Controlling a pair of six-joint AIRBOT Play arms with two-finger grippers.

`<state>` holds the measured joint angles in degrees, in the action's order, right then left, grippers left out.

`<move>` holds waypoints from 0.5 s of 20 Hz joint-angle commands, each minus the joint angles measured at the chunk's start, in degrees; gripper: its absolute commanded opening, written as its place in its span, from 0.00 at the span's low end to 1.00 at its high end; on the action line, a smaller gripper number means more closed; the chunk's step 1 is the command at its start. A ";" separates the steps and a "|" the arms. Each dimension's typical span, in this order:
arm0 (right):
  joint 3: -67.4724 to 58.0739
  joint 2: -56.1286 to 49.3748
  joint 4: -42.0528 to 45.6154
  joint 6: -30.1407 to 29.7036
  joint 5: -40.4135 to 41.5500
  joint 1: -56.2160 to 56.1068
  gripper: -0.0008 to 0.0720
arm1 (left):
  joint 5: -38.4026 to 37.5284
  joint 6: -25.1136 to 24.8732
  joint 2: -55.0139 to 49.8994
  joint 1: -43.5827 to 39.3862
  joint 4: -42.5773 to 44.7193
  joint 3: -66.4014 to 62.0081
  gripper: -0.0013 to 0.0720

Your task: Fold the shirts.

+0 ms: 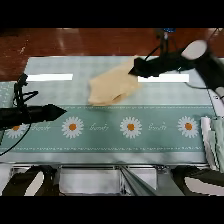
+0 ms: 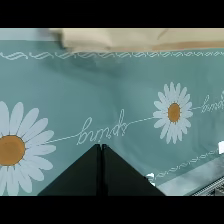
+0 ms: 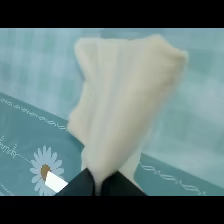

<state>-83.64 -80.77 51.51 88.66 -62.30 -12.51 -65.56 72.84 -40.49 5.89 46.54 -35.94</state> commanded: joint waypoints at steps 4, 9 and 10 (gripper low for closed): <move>-18.99 4.02 8.22 7.98 -17.22 15.13 0.04 | 2.62 0.07 -0.04 -7.04 -0.04 0.04 0.06; -21.64 9.55 6.88 8.20 -24.17 34.64 0.04 | 4.59 0.07 -0.02 -9.55 -0.02 0.04 0.06; -21.64 10.32 6.91 8.15 -26.34 38.38 0.04 | 5.29 0.07 -0.02 -9.51 -0.02 0.04 0.06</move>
<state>-103.72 -73.08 58.57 96.14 -82.56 15.81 -62.00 72.86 -40.49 -2.68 46.46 -35.94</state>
